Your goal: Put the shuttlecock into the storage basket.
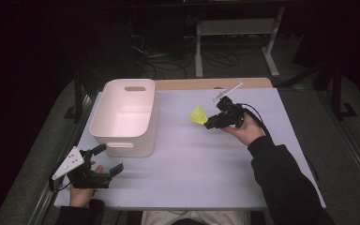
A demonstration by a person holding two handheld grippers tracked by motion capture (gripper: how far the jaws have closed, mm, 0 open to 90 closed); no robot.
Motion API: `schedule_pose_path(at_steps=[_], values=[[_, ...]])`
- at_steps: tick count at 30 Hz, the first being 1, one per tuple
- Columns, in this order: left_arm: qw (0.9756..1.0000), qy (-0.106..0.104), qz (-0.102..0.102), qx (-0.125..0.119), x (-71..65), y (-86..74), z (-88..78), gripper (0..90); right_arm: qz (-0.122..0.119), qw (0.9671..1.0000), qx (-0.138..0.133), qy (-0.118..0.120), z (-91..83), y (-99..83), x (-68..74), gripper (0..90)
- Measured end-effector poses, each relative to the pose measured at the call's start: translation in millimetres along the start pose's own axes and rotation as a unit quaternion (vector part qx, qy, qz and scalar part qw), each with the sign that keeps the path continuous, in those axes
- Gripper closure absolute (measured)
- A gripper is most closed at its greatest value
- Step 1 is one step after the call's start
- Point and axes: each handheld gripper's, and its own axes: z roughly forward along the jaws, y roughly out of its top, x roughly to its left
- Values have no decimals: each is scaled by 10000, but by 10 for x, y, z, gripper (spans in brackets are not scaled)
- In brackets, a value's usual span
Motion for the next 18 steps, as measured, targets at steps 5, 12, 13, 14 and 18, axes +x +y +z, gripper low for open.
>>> schedule_pose_path(at_steps=[5,12,13,14,18], values=[[10000,-1,0,3,-1,0,0,0,-104,9999,-5,35,-23,49,63,637],[10000,-17,-14,25,-2,-1,1,0,-201,9997,-118,42,-82,147,130,637],[10000,-18,-18,19,-2,-1,1,0,-200,9997,-135,33,-92,161,137,637],[10000,-14,-17,16,-2,-1,1,0,-219,9996,-150,40,-102,175,139,637],[10000,-19,-15,12,-2,-1,0,0,-237,9995,-209,49,-140,225,167,637]])
